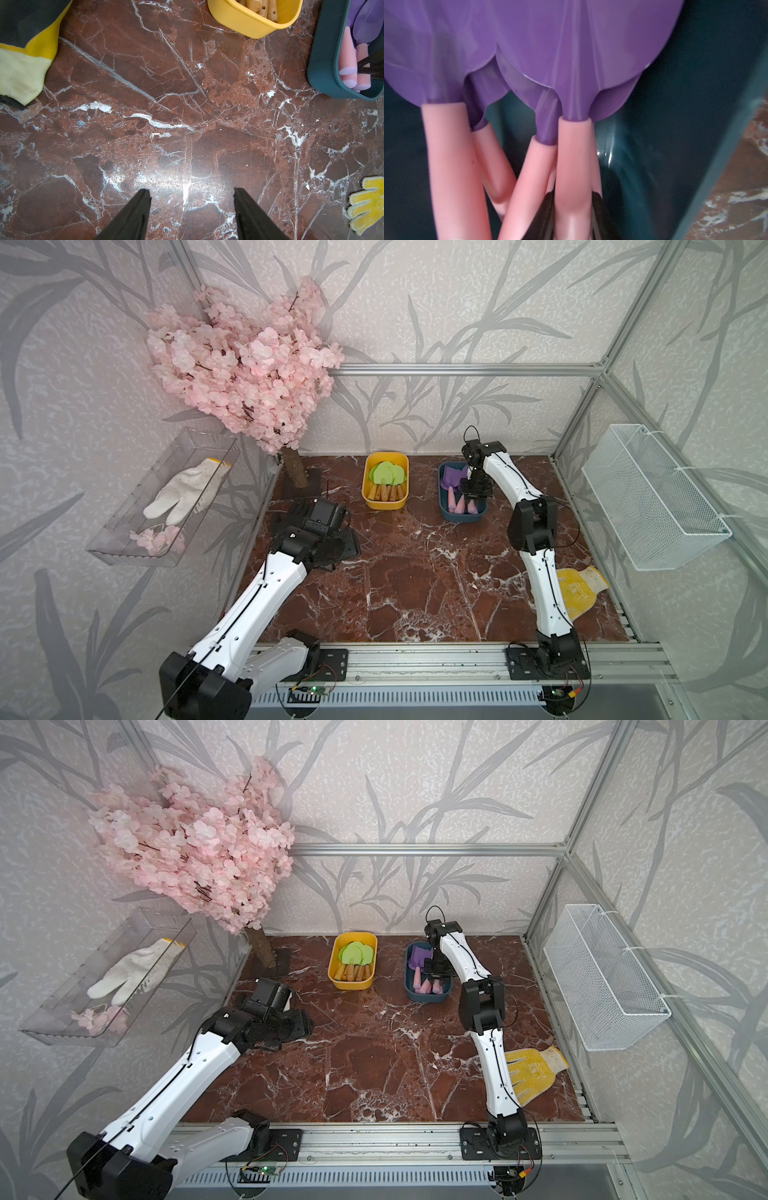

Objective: Sort the small shovels by color and place them into the storage box
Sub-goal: Place the shovel in the storage box.

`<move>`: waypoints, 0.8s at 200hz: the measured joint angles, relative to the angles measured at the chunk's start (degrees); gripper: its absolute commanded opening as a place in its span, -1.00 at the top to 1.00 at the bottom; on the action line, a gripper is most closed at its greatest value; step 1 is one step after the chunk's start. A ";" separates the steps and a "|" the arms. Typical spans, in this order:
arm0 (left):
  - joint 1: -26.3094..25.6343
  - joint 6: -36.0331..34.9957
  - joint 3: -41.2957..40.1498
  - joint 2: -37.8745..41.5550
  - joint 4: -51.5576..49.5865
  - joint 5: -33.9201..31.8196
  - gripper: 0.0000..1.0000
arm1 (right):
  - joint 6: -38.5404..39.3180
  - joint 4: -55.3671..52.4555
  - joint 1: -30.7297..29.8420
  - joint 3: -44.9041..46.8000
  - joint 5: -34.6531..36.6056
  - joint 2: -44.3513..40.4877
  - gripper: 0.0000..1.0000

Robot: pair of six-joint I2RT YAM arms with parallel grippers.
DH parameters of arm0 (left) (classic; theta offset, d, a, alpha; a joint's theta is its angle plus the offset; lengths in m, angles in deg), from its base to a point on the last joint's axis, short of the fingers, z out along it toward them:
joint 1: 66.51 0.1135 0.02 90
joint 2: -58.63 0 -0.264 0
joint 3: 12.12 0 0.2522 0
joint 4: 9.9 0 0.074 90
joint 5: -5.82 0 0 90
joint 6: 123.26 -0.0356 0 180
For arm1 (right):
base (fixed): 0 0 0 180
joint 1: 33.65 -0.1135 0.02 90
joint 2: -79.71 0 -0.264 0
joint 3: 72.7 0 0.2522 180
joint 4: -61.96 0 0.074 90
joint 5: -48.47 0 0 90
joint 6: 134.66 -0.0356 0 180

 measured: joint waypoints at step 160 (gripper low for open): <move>0.02 -0.94 1.64 0.02 -0.96 -0.26 -0.35 | 0.24 -2.10 0.00 -2.43 0.52 -0.42 -0.16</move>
